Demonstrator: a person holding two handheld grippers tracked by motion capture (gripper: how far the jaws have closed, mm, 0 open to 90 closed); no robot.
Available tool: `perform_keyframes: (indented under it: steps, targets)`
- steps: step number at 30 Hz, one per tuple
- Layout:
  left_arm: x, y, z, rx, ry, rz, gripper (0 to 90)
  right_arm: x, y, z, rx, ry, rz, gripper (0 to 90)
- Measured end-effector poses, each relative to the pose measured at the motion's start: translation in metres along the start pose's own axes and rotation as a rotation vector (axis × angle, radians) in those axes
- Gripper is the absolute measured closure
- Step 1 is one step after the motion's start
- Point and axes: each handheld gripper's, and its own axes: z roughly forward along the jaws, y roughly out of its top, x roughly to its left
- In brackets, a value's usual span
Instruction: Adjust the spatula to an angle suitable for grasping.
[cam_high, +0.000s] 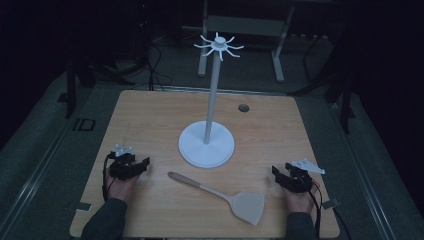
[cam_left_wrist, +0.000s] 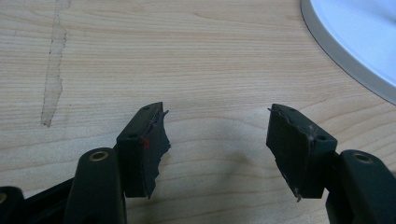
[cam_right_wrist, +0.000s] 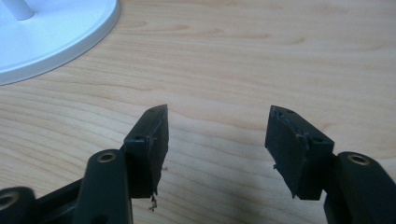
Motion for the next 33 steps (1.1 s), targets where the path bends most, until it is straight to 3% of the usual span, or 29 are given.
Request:
perform_keyframes:
  steps: [2, 9, 19, 28, 33]
  targets:
    - [0.000, 0.000, 0.000, -0.001, 0.000, 0.000, 37.7, 0.002, 0.001, -0.002, -0.008, -0.009, -0.015, 39.8]
    - [-0.001, 0.000, -0.001, -0.007, 0.000, 0.005, 37.6, 0.014, 0.009, -0.015, -0.044, 0.039, -0.071, 45.0]
    - [0.000, 0.000, -0.003, -0.019, -0.001, 0.001, 37.6, 0.042, 0.025, -0.034, -0.084, 0.105, -0.185, 53.4]
    - [-0.001, 0.000, -0.002, -0.019, -0.001, 0.003, 37.6, 0.069, 0.036, -0.043, -0.061, 0.185, -0.287, 53.1]
    - [-0.001, 0.000, -0.002, -0.019, 0.000, 0.003, 37.6, 0.086, 0.040, -0.045, -0.027, 0.230, -0.308, 52.8]
